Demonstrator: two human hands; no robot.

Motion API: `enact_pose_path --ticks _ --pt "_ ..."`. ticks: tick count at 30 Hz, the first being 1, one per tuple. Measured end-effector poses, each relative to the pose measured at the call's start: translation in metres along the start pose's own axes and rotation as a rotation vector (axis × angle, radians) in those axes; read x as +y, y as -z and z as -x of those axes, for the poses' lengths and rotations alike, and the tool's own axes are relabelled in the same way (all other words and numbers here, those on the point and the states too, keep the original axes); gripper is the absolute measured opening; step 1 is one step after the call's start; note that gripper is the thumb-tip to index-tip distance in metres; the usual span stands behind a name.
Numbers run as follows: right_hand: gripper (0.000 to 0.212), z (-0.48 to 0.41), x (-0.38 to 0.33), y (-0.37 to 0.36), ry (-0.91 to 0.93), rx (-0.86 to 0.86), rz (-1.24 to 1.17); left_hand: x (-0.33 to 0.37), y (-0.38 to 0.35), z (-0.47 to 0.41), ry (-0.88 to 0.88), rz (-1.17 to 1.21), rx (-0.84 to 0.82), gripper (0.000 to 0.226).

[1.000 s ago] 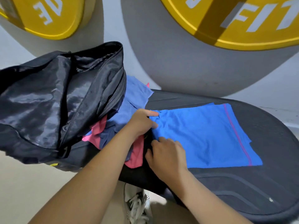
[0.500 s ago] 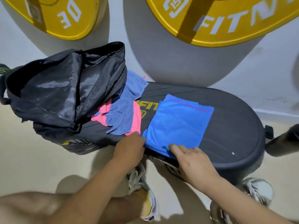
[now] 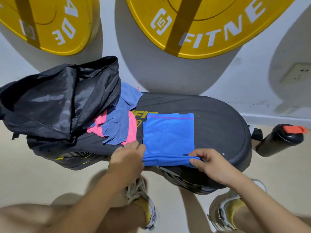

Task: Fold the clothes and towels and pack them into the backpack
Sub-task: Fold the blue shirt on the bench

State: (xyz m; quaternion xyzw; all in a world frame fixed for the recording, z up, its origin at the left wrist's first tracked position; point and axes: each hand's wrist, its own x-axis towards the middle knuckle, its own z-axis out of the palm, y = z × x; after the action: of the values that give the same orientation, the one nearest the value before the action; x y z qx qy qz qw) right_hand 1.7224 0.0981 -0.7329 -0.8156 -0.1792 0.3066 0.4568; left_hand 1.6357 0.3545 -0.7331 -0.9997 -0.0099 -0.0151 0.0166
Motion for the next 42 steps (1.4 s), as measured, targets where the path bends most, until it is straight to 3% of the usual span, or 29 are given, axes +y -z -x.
enact_pose_path --ticks 3,6,11,17,20,23,27,33,37,42 --pt "0.014 -0.006 0.001 0.001 -0.036 -0.045 -0.074 -0.001 -0.007 -0.003 -0.182 0.158 -0.018 0.049" --pt "0.014 -0.008 0.0 0.002 -0.069 -0.072 -0.15 -0.004 -0.016 -0.005 -0.284 0.291 -0.145 0.017" --pt "0.017 -0.011 0.011 0.003 -0.124 0.011 -0.108 -0.011 -0.009 -0.011 0.02 0.593 -0.389 0.018" --pt "0.015 -0.034 0.006 0.004 -0.079 0.287 0.081 -0.013 -0.011 -0.041 0.3 0.951 -0.296 0.046" --pt "0.014 -0.064 -0.006 0.009 -0.032 0.475 0.152 -0.005 -0.013 -0.072 0.407 0.891 -0.151 0.047" --pt "0.019 -0.1 -0.017 0.011 -0.054 0.581 0.227 0.007 -0.018 -0.103 0.541 0.819 0.006 0.032" --pt "0.023 -0.143 -0.012 0.011 -0.112 0.573 0.496 0.009 -0.039 -0.131 0.539 0.627 0.049 0.024" --pt "0.026 -0.163 0.018 0.001 -0.128 0.625 0.696 0.015 -0.06 -0.136 0.606 0.36 0.115 0.033" --pt "0.026 -0.168 0.019 0.002 -0.124 0.671 0.703 0.011 -0.064 -0.14 0.629 0.371 0.093 0.033" --pt "0.023 -0.168 0.019 0.002 -0.108 0.684 0.675 -0.001 -0.057 -0.151 0.564 0.311 -0.101 0.036"
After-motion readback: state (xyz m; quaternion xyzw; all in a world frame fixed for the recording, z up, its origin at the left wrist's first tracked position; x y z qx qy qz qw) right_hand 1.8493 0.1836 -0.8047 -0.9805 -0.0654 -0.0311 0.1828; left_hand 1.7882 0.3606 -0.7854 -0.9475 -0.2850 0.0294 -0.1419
